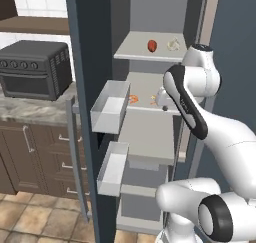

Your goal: Take the shrimps from the second highest rack and move them to the highest rack where the sweet potato and garlic are located, to maximize freezer space. Close the freezer door after rearranging.

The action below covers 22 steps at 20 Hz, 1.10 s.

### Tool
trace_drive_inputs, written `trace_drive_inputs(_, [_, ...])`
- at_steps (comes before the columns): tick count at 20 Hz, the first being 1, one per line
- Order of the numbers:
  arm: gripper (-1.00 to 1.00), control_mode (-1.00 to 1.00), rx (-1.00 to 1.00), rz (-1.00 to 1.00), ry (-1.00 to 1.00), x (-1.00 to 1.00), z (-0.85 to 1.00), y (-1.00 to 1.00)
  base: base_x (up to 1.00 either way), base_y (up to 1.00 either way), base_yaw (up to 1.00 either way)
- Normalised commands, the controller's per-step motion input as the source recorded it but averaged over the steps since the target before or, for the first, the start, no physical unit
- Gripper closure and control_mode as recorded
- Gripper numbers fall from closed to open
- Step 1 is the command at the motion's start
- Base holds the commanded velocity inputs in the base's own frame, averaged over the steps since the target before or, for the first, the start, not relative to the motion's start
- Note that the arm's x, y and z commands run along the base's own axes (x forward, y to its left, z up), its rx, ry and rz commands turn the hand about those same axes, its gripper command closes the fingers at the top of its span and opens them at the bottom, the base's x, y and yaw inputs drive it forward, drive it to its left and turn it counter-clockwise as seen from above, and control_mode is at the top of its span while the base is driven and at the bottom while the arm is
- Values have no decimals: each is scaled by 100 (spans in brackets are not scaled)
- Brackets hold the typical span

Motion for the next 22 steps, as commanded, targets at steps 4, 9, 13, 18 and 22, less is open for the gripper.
trace_drive_inputs(4, [-100, 100, 0, 0, 0, 0, 0, 0, 52, -9, 21])
trace_drive_inputs(9, [-100, 100, 0, 0, 0, 0, 0, 0, 53, -17, 15])
trace_drive_inputs(13, [-100, 100, 0, 0, 0, 0, 0, 0, 66, 0, 11])
trace_drive_inputs(18, [-100, 100, 0, 0, 0, 0, 0, 0, 48, 1, 14])
trace_drive_inputs(22, [-100, -100, -5, 9, -14, 33, -53, 16, 0, 0, 0])
